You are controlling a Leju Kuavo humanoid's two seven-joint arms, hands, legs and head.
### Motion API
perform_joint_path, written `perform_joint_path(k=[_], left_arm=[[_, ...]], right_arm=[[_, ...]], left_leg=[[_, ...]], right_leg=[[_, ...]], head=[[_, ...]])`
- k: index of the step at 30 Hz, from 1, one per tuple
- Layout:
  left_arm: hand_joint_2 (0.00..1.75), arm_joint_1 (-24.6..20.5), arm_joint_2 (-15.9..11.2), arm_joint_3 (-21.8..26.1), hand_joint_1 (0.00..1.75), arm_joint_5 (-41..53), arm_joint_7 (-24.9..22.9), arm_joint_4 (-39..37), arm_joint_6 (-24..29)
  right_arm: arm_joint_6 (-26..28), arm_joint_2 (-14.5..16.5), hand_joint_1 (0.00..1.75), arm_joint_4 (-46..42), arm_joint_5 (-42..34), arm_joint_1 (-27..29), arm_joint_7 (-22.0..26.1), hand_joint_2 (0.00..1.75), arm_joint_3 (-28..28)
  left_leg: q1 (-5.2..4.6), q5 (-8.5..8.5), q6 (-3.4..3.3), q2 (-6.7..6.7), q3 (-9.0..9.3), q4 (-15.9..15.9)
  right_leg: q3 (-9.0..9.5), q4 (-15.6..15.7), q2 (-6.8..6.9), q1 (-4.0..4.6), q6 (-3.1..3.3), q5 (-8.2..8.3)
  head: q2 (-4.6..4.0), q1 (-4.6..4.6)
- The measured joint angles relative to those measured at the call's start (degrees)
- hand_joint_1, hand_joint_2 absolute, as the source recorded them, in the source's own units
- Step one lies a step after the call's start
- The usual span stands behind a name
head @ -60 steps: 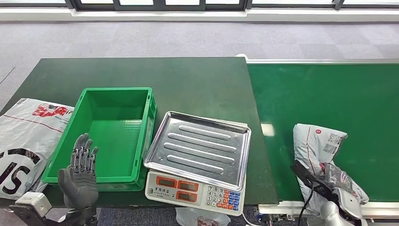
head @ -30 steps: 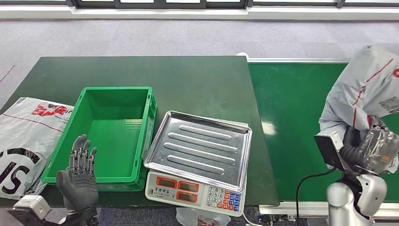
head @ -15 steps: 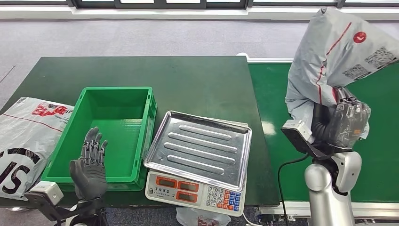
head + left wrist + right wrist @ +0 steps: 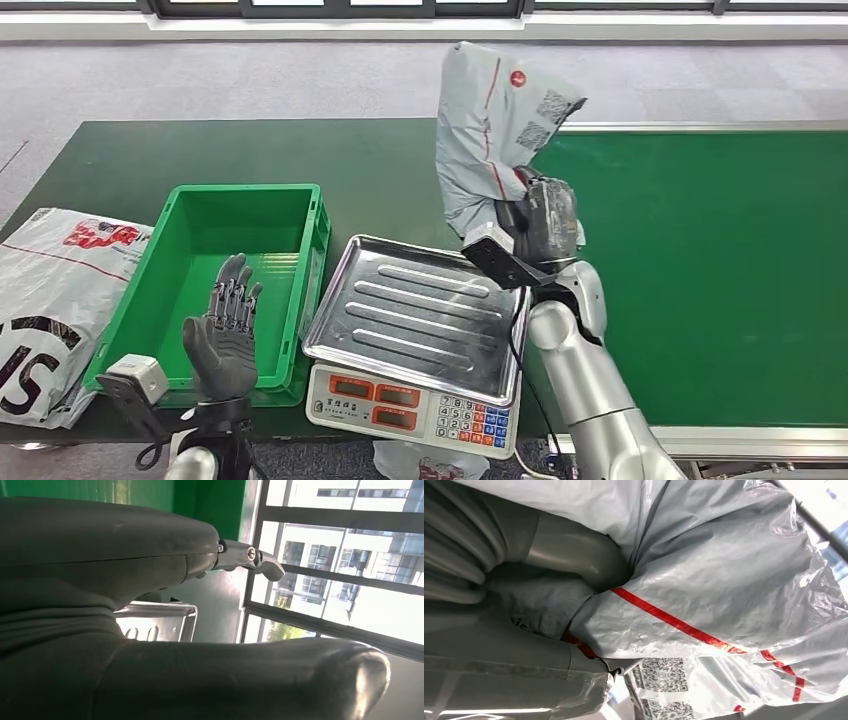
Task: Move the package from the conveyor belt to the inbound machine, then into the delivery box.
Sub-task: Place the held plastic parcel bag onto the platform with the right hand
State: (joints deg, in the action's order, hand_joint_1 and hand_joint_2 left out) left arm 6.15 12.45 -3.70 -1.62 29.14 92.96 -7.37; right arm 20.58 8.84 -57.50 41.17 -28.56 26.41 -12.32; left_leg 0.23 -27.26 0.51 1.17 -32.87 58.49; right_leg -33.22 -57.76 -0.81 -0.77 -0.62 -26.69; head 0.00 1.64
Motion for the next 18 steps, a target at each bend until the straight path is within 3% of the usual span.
perform_joint_path(k=[8,13,18], left_arm=[[0.0,-1.0,-0.2,-0.5,0.0,-0.7,0.2,-1.6,1.4],[0.0,-1.3,-0.3,-0.5,0.0,-1.2,0.6,-2.3,1.8],[0.0,-1.5,-0.3,-0.4,0.0,-1.3,0.7,-2.5,1.9]], right_arm=[[-5.1,7.4,1.75,14.8,-6.6,-4.9,3.2,1.75,-5.2],[-7.0,9.1,1.75,19.0,-8.1,-6.1,3.9,1.75,-6.0],[-9.5,10.2,1.69,22.0,-7.7,-7.2,-0.3,1.75,-7.5]], left_leg=[[0.0,0.01,0.01,0.0,-0.08,0.0],[-0.02,0.01,0.02,-0.02,-0.1,0.0],[-0.02,0.01,0.02,-0.01,-0.11,0.0]], right_leg=[[-0.13,0.0,-0.04,0.0,0.04,0.01],[-0.13,0.0,-0.05,-0.02,0.03,0.02],[-0.14,0.0,-0.05,-0.02,0.03,0.02]], head=[[0.0,0.0],[0.01,0.0],[0.0,-0.01]])
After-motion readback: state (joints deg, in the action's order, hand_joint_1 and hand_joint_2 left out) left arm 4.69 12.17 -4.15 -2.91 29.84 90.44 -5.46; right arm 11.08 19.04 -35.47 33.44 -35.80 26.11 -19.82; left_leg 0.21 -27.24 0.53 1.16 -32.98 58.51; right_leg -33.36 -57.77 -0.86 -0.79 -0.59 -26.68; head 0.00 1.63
